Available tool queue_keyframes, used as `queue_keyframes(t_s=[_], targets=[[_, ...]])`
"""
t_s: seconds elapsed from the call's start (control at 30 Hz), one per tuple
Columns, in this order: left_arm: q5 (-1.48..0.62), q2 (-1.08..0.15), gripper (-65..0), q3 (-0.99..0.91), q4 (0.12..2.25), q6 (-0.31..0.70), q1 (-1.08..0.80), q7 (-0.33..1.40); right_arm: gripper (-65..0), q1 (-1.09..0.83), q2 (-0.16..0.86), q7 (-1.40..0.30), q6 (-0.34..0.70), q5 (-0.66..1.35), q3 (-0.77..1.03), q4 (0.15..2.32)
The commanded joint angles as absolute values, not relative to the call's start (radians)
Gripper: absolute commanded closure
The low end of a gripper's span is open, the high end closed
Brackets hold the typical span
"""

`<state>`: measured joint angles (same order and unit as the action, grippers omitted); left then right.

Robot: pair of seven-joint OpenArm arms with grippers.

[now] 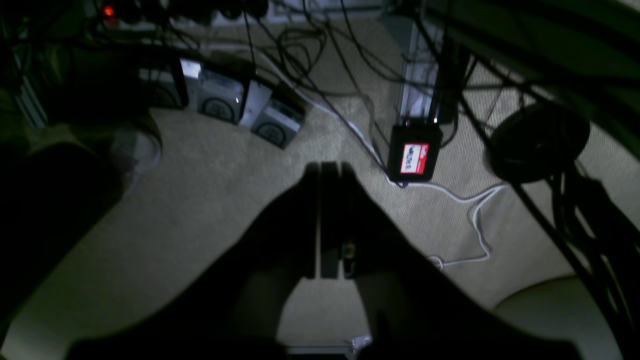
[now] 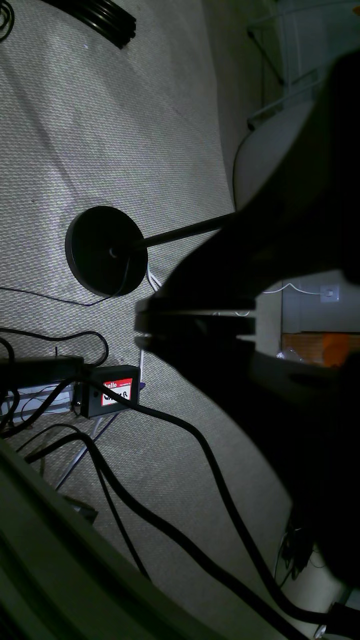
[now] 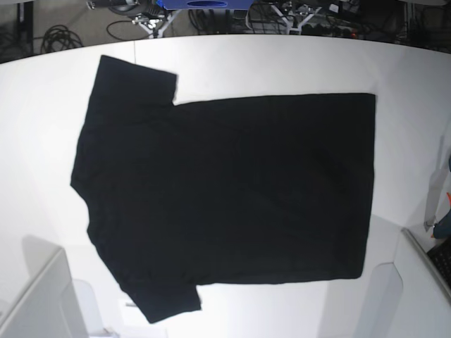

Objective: Fold the T-shirt properly

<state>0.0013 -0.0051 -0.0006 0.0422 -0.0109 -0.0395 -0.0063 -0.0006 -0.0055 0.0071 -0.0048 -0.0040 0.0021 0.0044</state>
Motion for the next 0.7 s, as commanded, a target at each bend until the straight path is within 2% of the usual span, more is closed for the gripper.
queue_keyframes(t_s=[0.0,0.17,0.3,0.37,0.4,0.47,0.5,0.57,0.67], targets=[[0.01,-0.004,0.0,0.004,0.047,-0.007,-0.045,-0.002,0.0,-0.005,-0.008,0.007,0.007,0.001,0.002,0.004],[0.002,-0.008,-0.3,-0.005,0.077,-0.007,-0.076,-0.002,-2.0,-0.041,-0.013,0.001,0.007,0.001,0.002,0.039],[0.001,-0.01,-0.5,-0.007,0.173,-0.007,-0.124,0.001,-20.9,-0.051,-0.013,-0.001,0.005,0.001,0.001,0.042],[0.001,-0.01,-0.5,-0.008,0.186,-0.007,-0.133,0.001,-26.0,-0.071,-0.013,0.005,0.007,-0.002,-0.002,0.053],[0.001,-0.01,-0.5,-0.008,0.186,-0.007,-0.137,0.001,-26.3,-0.077,-0.013,0.007,0.008,-0.004,-0.002,0.056],[0.001,-0.007,-0.5,-0.008,0.186,-0.007,-0.151,0.001,-22.7,-0.085,-0.012,0.002,0.008,-0.004,-0.002,0.081],[0.001,-0.005,-0.7,-0.008,0.188,-0.007,-0.153,0.001,-17.4,-0.085,-0.012,0.002,0.008,-0.004,-0.002,0.082],[0.001,-0.004,-0.7,-0.008,0.188,-0.007,-0.154,0.001,0.0,-0.085,-0.012,0.004,0.008,-0.002,-0.002,0.084],[0.001,-0.004,-0.8,-0.01,0.188,-0.007,-0.148,0.001,0.0,-0.085,-0.012,0.005,0.008,-0.001,0.001,0.085]])
